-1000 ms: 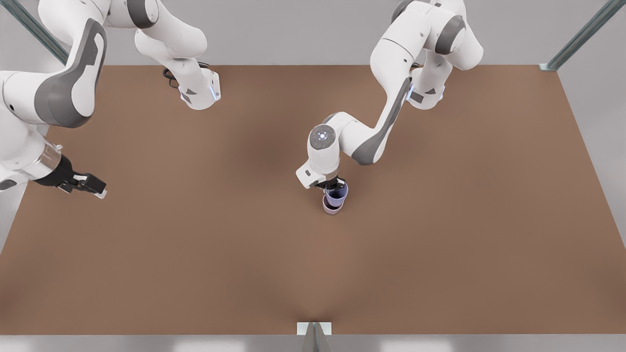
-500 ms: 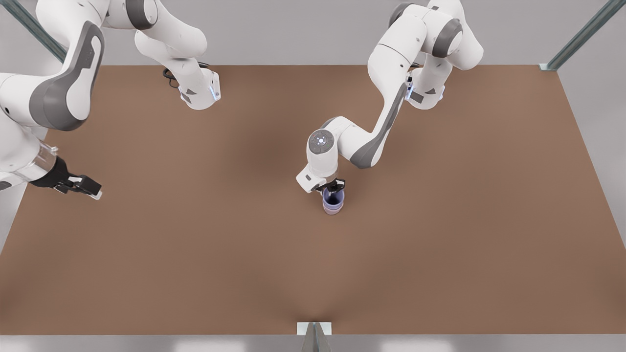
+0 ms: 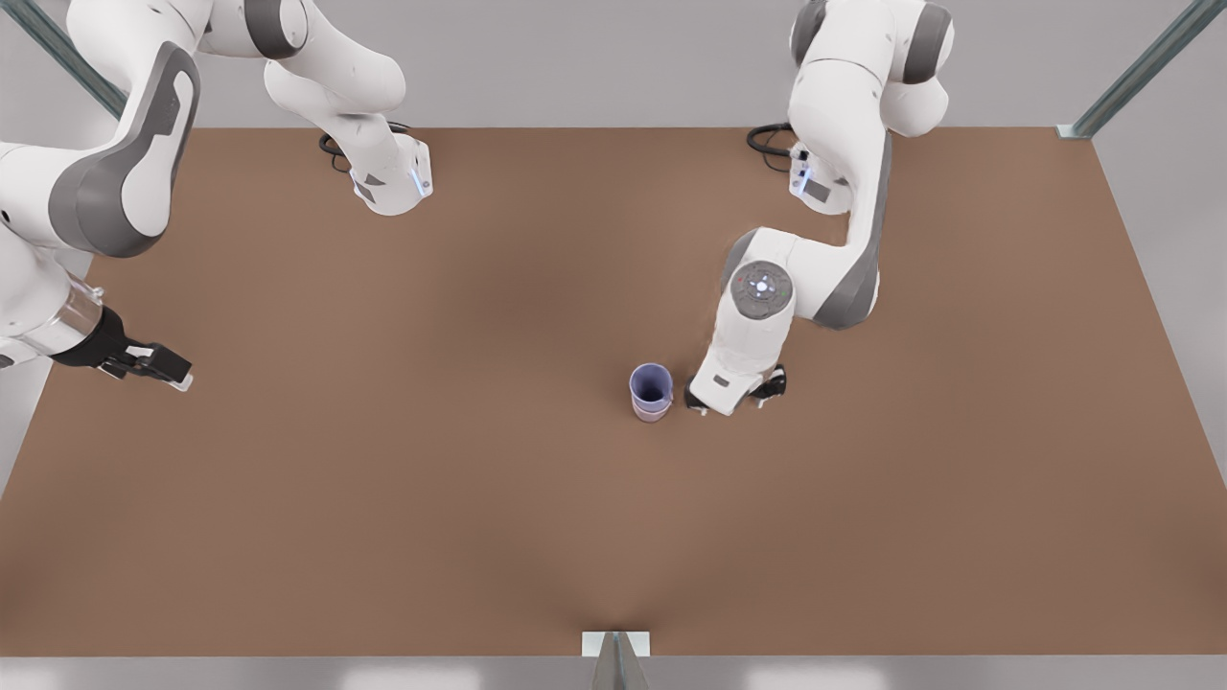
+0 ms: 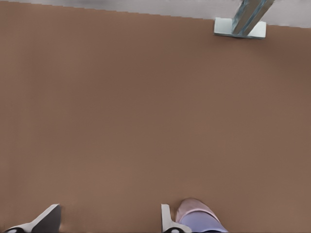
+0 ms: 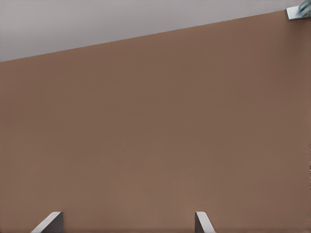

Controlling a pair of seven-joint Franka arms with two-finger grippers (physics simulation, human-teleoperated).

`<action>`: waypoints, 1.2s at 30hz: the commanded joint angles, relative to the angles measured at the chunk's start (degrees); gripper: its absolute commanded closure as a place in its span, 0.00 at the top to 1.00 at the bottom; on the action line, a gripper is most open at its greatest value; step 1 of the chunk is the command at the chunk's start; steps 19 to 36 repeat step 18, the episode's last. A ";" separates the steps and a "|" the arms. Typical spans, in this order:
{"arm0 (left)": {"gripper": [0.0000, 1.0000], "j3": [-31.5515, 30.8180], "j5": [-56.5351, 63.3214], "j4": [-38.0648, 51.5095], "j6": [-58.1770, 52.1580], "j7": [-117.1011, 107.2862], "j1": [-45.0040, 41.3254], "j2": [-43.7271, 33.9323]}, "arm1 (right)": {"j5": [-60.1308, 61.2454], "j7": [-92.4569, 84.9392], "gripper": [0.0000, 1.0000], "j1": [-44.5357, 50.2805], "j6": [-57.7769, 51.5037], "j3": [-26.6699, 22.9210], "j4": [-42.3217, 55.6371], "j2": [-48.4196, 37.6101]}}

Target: Stack the cups, with the pink cup at the bottom and the purple cup at the top

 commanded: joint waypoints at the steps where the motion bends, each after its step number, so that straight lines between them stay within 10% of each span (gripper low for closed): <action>1: 1.00 6.97 -7.25 0.03 -11.74 33.14 0.05 -1.01 | 0.01 -0.21 1.00 -0.28 -0.14 -0.05 -0.04 -0.04; 3: 1.00 8.56 -6.73 -0.14 -15.70 34.64 2.59 -6.45 | 0.10 -0.21 1.00 -0.01 -0.14 0.04 -0.04 -0.04; 7: 1.00 -28.52 11.99 0.03 -18.78 34.55 35.11 -16.92 | 0.18 -0.21 1.00 -1.24 0.12 -0.05 -0.04 0.04; 11: 1.00 -42.68 17.00 0.03 -18.16 35.08 48.48 -18.85 | 0.01 -0.30 1.00 -1.42 0.39 -0.05 -0.04 0.13; 36: 1.00 -42.77 17.27 -0.41 -16.49 35.17 48.48 -17.53 | 0.10 -0.29 1.00 -1.24 0.74 -0.05 0.05 0.40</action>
